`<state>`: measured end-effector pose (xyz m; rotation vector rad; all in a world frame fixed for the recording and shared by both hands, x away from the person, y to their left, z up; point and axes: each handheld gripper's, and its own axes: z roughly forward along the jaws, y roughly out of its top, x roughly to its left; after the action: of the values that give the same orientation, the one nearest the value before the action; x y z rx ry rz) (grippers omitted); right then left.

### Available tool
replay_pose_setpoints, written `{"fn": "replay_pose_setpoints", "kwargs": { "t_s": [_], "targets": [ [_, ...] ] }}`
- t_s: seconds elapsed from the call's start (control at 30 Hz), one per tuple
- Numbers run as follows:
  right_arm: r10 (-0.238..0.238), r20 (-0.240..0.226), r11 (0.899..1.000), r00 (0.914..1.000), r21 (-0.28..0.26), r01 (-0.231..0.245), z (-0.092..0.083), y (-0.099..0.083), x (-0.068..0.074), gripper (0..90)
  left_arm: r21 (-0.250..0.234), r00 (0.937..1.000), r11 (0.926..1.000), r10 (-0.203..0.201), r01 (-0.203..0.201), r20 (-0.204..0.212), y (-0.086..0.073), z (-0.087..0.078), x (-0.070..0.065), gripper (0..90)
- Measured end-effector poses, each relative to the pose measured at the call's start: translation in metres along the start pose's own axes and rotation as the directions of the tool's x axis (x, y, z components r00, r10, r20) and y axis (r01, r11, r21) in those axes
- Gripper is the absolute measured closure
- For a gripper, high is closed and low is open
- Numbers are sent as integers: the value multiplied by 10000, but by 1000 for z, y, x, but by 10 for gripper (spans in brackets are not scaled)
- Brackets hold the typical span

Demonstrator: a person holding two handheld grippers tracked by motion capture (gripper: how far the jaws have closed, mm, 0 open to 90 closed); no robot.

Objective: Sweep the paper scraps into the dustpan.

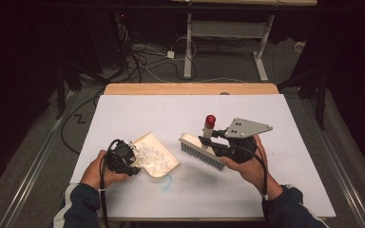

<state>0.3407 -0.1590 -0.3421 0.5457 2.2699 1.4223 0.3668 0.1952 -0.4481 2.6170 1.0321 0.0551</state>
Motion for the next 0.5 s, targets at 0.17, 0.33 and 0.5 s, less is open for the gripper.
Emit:
{"fn": "replay_pose_setpoints", "kwargs": {
  "t_s": [0.17,0.33,0.5],
  "targets": [
    [158,105,9999,9998,21,-159,-16,-3,-10,709,-54,10000,10000,-28,28,-57,0,0,-1,632],
    [391,412,9992,9984,18,-392,-37,-10,-21,709,-113,10000,9999,-65,65,-51,-1,0,0,633],
    [470,651,9988,9968,73,-476,-53,-16,-28,709,-231,9999,9996,-134,134,-31,-3,0,1,632]
  ]
}}
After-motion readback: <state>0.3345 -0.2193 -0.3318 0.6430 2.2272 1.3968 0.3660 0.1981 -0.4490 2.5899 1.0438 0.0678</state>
